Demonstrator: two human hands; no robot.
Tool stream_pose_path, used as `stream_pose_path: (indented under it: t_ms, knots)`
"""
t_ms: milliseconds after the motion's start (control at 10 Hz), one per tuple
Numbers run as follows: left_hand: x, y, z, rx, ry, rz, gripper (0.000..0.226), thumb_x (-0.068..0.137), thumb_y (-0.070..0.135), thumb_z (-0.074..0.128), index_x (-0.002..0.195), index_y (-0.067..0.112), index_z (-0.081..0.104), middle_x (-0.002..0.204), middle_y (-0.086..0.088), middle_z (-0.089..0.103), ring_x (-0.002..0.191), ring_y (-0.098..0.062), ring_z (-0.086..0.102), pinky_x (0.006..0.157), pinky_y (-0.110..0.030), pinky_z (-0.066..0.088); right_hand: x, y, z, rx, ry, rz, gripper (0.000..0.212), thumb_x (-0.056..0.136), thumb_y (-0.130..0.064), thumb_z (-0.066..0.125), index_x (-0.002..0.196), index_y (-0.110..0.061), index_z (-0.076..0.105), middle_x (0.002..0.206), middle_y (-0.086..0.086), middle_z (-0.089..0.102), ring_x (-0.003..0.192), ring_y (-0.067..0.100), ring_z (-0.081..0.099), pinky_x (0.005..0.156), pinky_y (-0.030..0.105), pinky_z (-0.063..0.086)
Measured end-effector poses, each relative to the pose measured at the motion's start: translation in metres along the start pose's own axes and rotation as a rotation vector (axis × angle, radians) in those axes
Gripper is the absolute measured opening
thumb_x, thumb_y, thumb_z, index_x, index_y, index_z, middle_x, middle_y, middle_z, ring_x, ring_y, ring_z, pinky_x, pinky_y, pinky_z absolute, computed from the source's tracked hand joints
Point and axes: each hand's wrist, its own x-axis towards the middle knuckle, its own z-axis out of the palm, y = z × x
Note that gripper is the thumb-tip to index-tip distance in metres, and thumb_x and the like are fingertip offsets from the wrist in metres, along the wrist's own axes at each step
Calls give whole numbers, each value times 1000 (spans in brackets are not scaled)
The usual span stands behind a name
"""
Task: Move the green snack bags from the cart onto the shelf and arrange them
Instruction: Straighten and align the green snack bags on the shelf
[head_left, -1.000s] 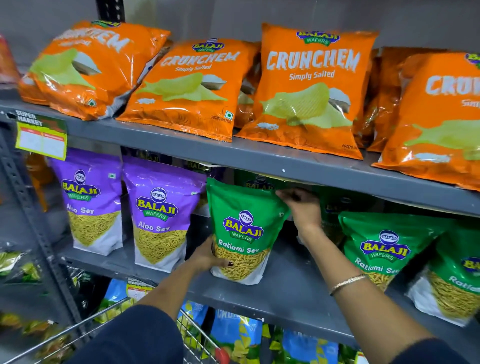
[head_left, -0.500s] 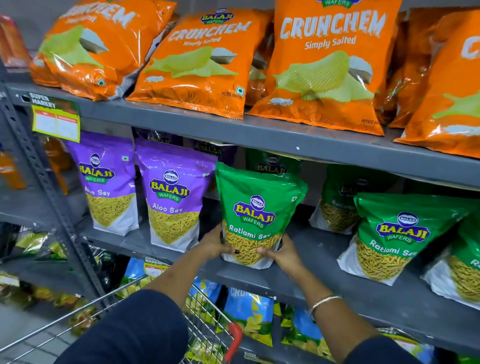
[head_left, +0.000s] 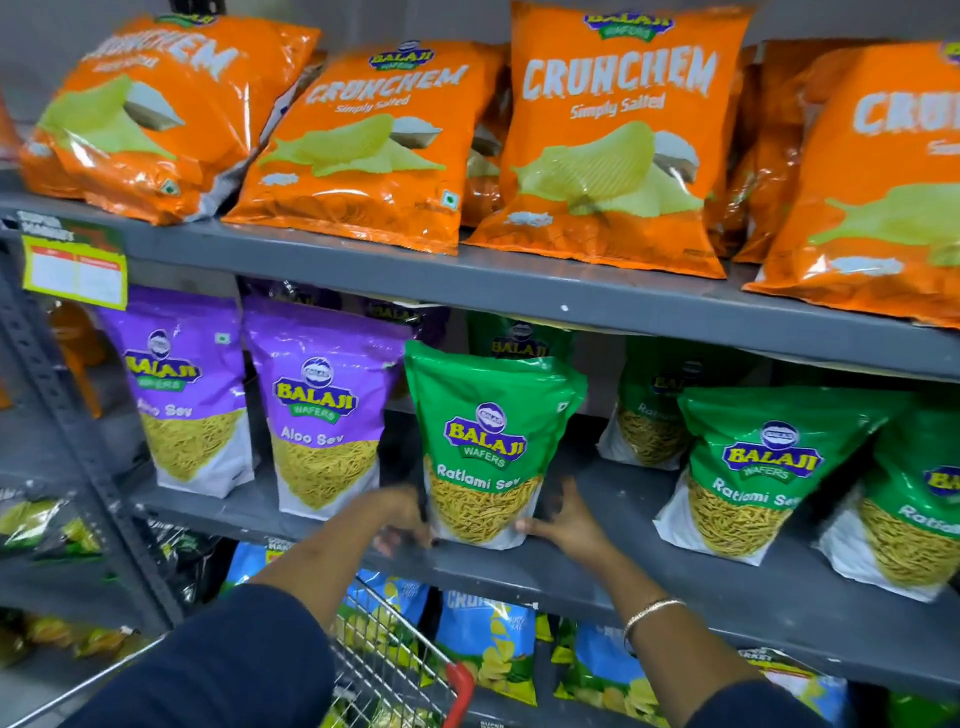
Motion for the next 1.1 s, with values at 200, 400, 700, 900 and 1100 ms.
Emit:
stream_pose_path:
  t_ms: [200,400,700,900,1100]
  knots:
    - [-24,90,50,224,-474,18,25,96,24,40,78,10,48,84,-8,54,121,-33,51,88,-33,53,-47,54,-89,-85,186,382,29,84,-8,52,60,-19,42,63,2,47,51,16,47,68,42,53]
    - [15,199,128,-234,26,605,78,66,25,75,130,8,33,127,-10,47,114,-24,52,88,-37,50,-64,98,-212,58,422,389,45,84,-6,60,124,5,43,130,23,49,123,38,46,100,41,40]
    - [34,256,177,-438,257,627,91,63,10,80,138,13,28,132,-3,50,124,-18,46,97,-26,41,-6,131,-243,162,143,21,73,60,-12,84,122,-10,44,131,16,53,121,28,50,93,36,50]
    - [12,207,160,-495,295,588,119,29,37,86,132,5,36,130,-10,53,119,-22,50,100,-39,45,-44,103,-185,323,84,-66,65,53,-25,84,106,-24,46,128,17,55,120,31,53,99,43,46]
    - [-4,190,151,-486,309,583,96,52,13,84,134,3,36,134,-14,53,125,-26,48,94,-30,41,-81,-2,-207,85,658,-363,81,68,-26,78,132,-1,35,132,18,47,126,29,42,103,37,39]
